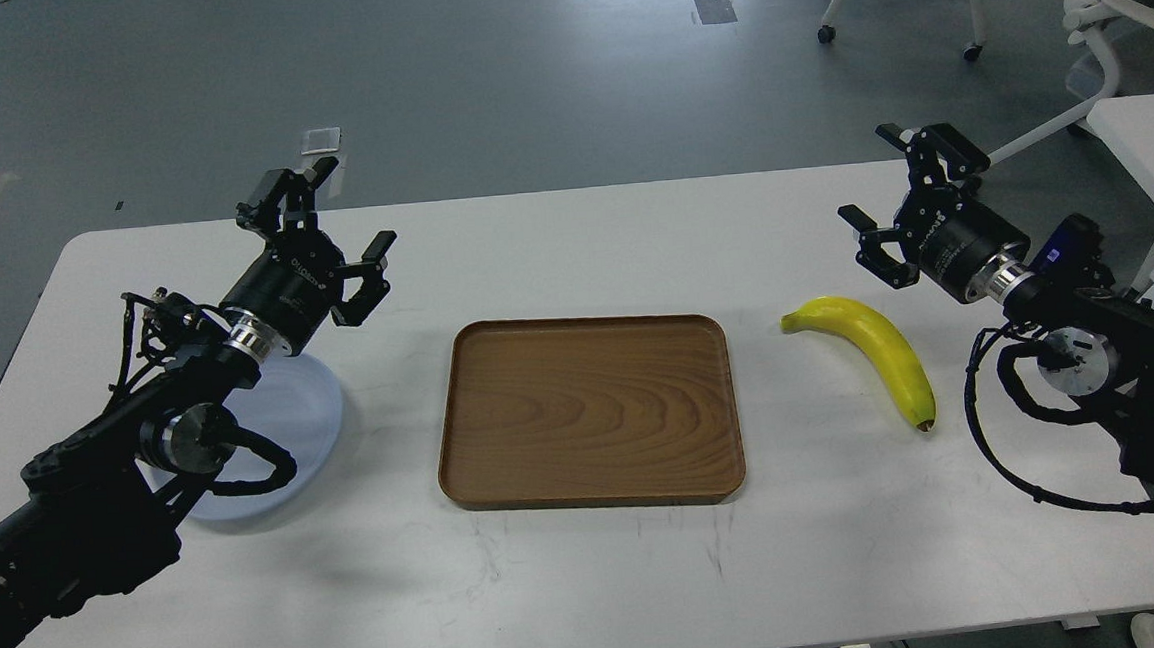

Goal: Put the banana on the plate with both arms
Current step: 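Move the left gripper out and down toward the light blue plate's edge, then grasp the rim of the light blue plate with the left gripper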

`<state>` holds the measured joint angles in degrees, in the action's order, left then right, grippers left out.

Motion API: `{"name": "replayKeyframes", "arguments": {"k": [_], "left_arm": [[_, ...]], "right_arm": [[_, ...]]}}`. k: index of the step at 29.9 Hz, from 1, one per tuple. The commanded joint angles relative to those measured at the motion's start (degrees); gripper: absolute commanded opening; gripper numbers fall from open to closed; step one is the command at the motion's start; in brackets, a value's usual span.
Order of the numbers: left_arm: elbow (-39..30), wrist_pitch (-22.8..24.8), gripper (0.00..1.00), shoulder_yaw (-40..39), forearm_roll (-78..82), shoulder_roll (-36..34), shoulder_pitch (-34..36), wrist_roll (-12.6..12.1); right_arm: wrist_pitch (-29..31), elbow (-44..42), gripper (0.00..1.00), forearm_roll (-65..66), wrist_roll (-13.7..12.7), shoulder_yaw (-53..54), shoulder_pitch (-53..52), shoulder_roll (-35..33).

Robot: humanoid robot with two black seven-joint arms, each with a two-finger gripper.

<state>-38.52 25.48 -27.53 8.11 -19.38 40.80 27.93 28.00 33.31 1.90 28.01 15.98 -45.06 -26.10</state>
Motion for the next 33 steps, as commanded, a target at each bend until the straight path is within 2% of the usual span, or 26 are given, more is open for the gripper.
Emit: {"name": "replayKeyframes", "arguments": {"k": [1, 7, 9, 10, 12, 17, 21, 25, 27, 33], "left_arm": [[0.2, 2.28, 1.0, 0.2, 0.07, -1.71, 0.5, 0.07], [-1.99, 2.52, 1.0, 0.73, 3.04, -5.31, 0.94, 0.07], [-6.89, 2.52, 1.0, 0.73, 12.67, -9.69, 1.38, 0.07], [-6.92, 2.52, 1.0, 0.73, 12.72, -9.72, 1.38, 0.07], [-12.95, 2.52, 1.0, 0.73, 22.52, -14.18, 2.7, 0.07], [-19.66, 2.2, 1.0, 0.64, 39.06, -21.31, 5.33, 0.07], [-25.45, -2.27, 1.0, 0.81, 61.26, -28.59, 6.39, 0.07], [-26.7, -3.68, 1.0, 1.16, 74.75, -33.09, 5.96, 0.07], [-25.82, -7.36, 1.0, 1.78, 83.78, -35.02, 5.08, 0.07], [-20.73, -12.65, 1.0, 9.77, 87.69, -36.44, 2.79, 0.07]], "right_arm": [[0.0, 0.0, 0.99, 0.04, -0.01, -0.07, -0.03, -0.09], [0.0, 0.0, 0.99, 0.04, -0.01, -0.34, -0.03, -0.09], [0.0, 0.09, 0.99, 0.04, -0.01, -0.51, -0.03, -0.26], [0.0, 0.09, 0.99, 0.04, -0.01, -0.51, -0.03, -0.26], [0.0, 0.09, 0.99, 0.04, -0.01, -0.6, -0.03, -0.26], [0.0, 0.09, 0.99, 0.04, -0.01, -0.78, -0.03, -0.44], [0.0, 0.09, 0.99, 0.13, -0.01, -0.86, 0.06, -0.61], [0.0, 0.09, 0.99, 0.13, -0.01, -0.86, 0.06, -0.62], [0.0, 0.09, 0.99, 0.21, -0.01, -0.95, 0.06, -0.53], [0.0, 0.18, 0.99, 0.3, -0.01, -1.04, 0.06, -0.18]]}}
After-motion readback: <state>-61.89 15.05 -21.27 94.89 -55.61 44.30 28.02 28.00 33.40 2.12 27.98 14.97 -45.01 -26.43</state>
